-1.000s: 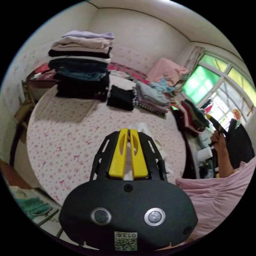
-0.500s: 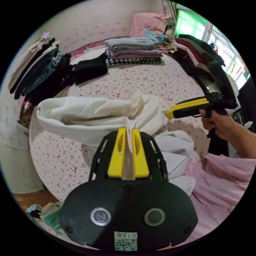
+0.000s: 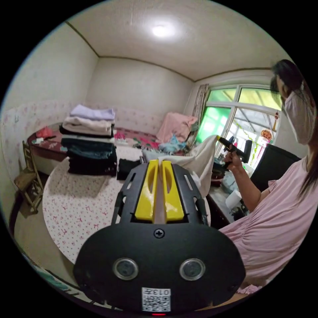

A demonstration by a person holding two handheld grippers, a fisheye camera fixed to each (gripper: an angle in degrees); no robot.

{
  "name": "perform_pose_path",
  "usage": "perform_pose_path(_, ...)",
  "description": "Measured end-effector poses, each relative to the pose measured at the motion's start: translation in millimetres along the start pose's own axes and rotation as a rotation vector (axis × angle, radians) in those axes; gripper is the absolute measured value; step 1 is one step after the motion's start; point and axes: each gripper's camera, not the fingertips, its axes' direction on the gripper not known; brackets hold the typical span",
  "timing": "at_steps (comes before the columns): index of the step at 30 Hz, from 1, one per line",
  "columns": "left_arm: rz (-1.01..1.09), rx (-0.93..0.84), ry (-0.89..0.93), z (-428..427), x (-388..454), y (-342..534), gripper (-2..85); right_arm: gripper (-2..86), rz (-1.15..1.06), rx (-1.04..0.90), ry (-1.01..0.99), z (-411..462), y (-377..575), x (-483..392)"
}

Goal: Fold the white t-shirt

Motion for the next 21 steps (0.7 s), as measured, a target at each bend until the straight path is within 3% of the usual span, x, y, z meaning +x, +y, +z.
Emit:
perform_pose_path(4,-0.01,0.108,-0.019,-39,9,9,0.6,1.8,-0.142,0.177,-0.001,-20,-38,-55)
perform_pose_path(7,-0.143,0.032,-0.059,-41,-3,39,0.5,2.5,-0.207,0.155,-0.031,19,-44,-90)
perform_pose_path(8,-0.195,-0.083,-0.106,-32,-12,58,0.5,2.7,-0.217,0.12,-0.045,34,-43,-95)
perform_pose_path(9,-0.242,-0.226,-0.191,-23,-22,80,0.4,3.2,-0.213,-0.004,-0.087,69,-38,-104)
perform_pose_path(11,-0.358,-0.345,-0.332,-21,-41,113,0.3,4.2,-0.127,-0.304,-0.25,126,-16,-110)
perform_pose_path(14,-0.501,-0.307,-0.404,-42,-72,143,0.7,3.9,-0.057,-0.281,-0.268,124,21,-117)
perform_pose_path(17,-0.428,-0.362,-0.371,-26,-94,134,2.7,4.9,-0.049,-0.428,-0.207,124,93,-138)
perform_pose_path(21,-0.245,-0.526,-0.231,50,-114,109,10.0,7.9,0.131,-0.675,-0.312,138,174,-152)
